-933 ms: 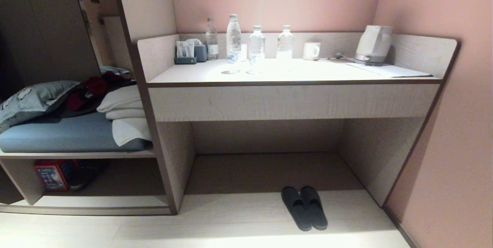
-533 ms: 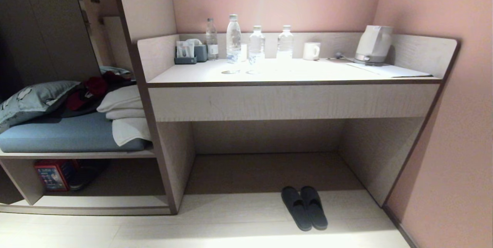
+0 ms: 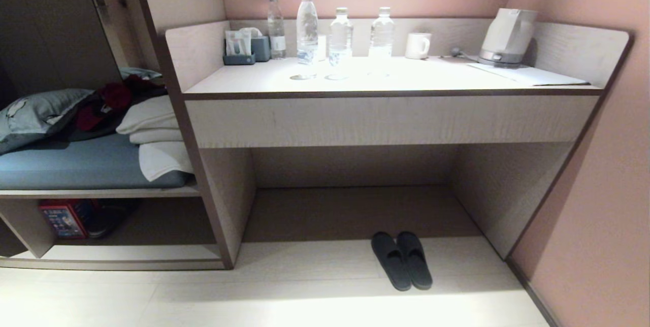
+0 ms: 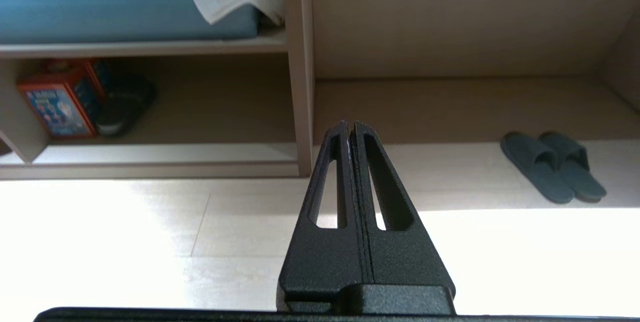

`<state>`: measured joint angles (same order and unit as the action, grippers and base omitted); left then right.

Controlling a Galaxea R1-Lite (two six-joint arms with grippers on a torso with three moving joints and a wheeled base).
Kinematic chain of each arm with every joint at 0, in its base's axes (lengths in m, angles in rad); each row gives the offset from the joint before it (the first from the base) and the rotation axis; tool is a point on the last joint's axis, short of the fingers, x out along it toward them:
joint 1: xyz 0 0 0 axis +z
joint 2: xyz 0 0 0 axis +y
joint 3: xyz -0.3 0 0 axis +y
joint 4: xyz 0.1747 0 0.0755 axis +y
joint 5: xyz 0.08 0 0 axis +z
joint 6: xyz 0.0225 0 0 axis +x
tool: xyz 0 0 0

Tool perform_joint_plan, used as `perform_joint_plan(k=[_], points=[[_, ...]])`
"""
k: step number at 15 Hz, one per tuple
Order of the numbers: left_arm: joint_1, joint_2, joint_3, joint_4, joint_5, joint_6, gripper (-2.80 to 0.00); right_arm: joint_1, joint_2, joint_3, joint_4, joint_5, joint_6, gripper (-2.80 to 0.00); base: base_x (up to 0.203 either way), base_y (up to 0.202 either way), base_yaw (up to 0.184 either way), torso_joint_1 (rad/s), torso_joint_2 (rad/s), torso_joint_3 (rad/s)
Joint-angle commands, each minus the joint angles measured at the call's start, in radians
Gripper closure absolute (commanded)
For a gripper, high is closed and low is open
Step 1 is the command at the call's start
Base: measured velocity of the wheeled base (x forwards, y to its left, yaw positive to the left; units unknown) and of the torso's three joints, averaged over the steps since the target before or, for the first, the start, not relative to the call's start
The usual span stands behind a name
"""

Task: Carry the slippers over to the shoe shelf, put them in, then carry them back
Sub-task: Pick up the slippers on the floor

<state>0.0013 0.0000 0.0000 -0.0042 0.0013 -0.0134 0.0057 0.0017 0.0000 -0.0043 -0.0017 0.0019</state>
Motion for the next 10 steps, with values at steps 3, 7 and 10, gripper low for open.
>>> perform_joint_plan(k=[3, 7, 10], points=[[0.000, 0.000, 0.000, 0.000, 0.000, 0.000, 0.00, 0.000, 0.000, 0.002, 0.000, 0.000, 0.000, 0.00, 0.000, 0.000, 0.000, 0.000, 0.00, -0.199], [0.000, 0.000, 0.000, 0.000, 0.000, -0.002, 0.00, 0.000, 0.000, 0.002, 0.000, 0.000, 0.000, 0.00, 0.000, 0.000, 0.000, 0.004, 0.00, -0.200], [0.000, 0.000, 0.000, 0.000, 0.000, 0.000, 0.00, 0.000, 0.000, 0.002, 0.000, 0.000, 0.000, 0.00, 0.000, 0.000, 0.000, 0.003, 0.00, -0.196]])
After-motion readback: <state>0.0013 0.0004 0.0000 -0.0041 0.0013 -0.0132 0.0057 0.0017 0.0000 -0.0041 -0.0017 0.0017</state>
